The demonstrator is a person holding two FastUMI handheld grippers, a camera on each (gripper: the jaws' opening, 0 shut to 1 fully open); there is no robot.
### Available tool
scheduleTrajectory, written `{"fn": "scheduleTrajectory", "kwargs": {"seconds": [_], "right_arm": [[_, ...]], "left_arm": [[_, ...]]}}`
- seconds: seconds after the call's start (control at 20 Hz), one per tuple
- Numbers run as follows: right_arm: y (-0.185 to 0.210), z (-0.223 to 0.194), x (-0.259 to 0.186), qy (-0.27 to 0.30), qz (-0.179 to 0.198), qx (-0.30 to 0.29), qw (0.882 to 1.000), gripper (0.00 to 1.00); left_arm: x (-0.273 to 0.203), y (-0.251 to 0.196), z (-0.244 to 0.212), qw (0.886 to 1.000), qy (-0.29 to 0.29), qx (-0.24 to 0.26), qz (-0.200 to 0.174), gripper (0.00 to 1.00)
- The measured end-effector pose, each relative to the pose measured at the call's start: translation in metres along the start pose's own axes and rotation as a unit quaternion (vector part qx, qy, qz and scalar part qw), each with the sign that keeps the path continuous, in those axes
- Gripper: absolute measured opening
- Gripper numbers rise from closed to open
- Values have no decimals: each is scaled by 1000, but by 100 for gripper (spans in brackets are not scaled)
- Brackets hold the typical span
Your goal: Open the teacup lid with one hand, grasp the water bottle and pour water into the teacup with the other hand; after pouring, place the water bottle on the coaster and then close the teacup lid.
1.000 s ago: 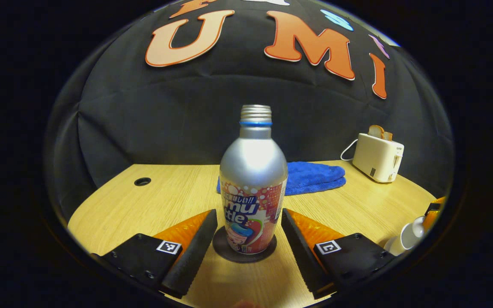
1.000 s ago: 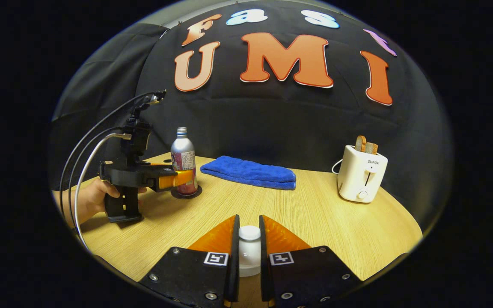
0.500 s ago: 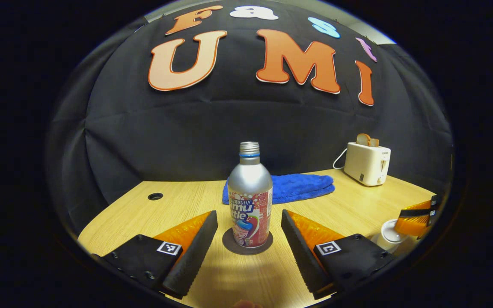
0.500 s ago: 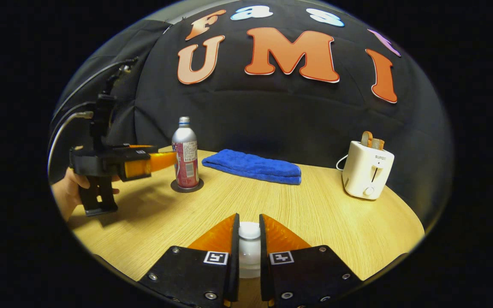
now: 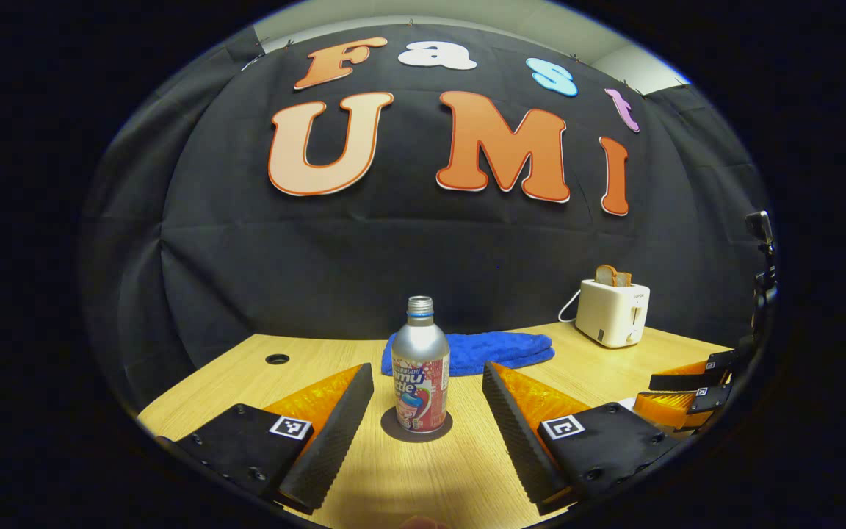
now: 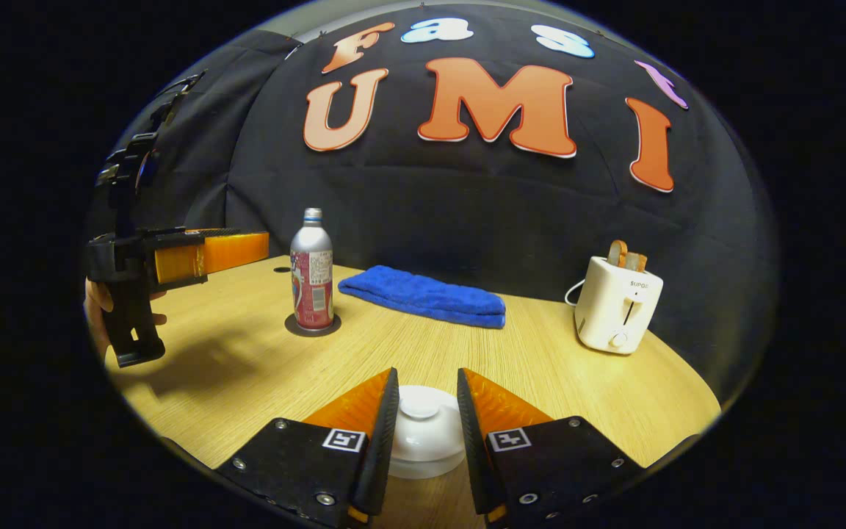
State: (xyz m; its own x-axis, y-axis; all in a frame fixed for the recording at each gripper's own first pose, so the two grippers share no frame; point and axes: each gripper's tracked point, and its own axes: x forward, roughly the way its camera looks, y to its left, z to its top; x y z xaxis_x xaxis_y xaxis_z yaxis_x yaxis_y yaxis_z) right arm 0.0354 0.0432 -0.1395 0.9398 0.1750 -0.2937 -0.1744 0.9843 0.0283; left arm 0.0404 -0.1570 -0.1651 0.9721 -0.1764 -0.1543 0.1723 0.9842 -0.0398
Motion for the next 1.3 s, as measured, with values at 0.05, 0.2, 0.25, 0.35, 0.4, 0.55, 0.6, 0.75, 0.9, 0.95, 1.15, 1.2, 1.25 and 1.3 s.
{"fn": "scheduleTrajectory", "kwargs": {"seconds": [0.05, 0.2, 0.25, 0.35, 0.4, 0.55, 0.6, 0.75, 0.9, 0.95, 1.15, 1.2, 1.25, 1.3], "right_arm": [[0, 8, -3, -12, -1, 3, 1000, 48], [-3, 34, -10, -46, -9, 12, 999, 61], [-4, 42, -13, -58, -11, 16, 998, 64], [-5, 61, -21, -82, -14, 24, 996, 72], [-5, 69, -25, -93, -16, 26, 995, 76], [-7, 93, -35, -121, -25, 20, 992, 80], [-7, 99, -38, -129, -28, 17, 991, 81], [-3, 110, -45, -146, -32, 11, 989, 82], [-2, 114, -49, -155, -41, 8, 987, 83], [-1, 114, -50, -157, -42, 9, 987, 83], [3, 113, -54, -154, -40, 15, 987, 83], [3, 113, -56, -155, -40, 17, 987, 84], [5, 115, -58, -157, -39, 19, 987, 84], [6, 116, -60, -158, -37, 21, 987, 84]], "left_arm": [[-5, 2, 4, 1000, -5, -1, 3, 98], [-17, 9, 17, 1000, -15, -5, 16, 98], [-22, 11, 22, 1000, -19, -9, 20, 98], [-32, 16, 30, 999, -26, -16, 30, 98], [-37, 20, 33, 999, -30, -16, 37, 98], [-53, 30, 38, 997, -34, -9, 61, 98], [-59, 34, 41, 997, -38, -11, 68, 98], [-73, 41, 43, 995, -43, -10, 86, 100], [-87, 46, 45, 994, -48, -6, 100, 100], [-90, 48, 45, 993, -50, -4, 104, 95], [-103, 51, 55, 992, -62, 9, 113, 98], [-106, 49, 56, 991, -64, 11, 114, 95], [-108, 47, 59, 991, -66, 14, 112, 95], [-110, 46, 61, 991, -68, 13, 112, 95]]}}
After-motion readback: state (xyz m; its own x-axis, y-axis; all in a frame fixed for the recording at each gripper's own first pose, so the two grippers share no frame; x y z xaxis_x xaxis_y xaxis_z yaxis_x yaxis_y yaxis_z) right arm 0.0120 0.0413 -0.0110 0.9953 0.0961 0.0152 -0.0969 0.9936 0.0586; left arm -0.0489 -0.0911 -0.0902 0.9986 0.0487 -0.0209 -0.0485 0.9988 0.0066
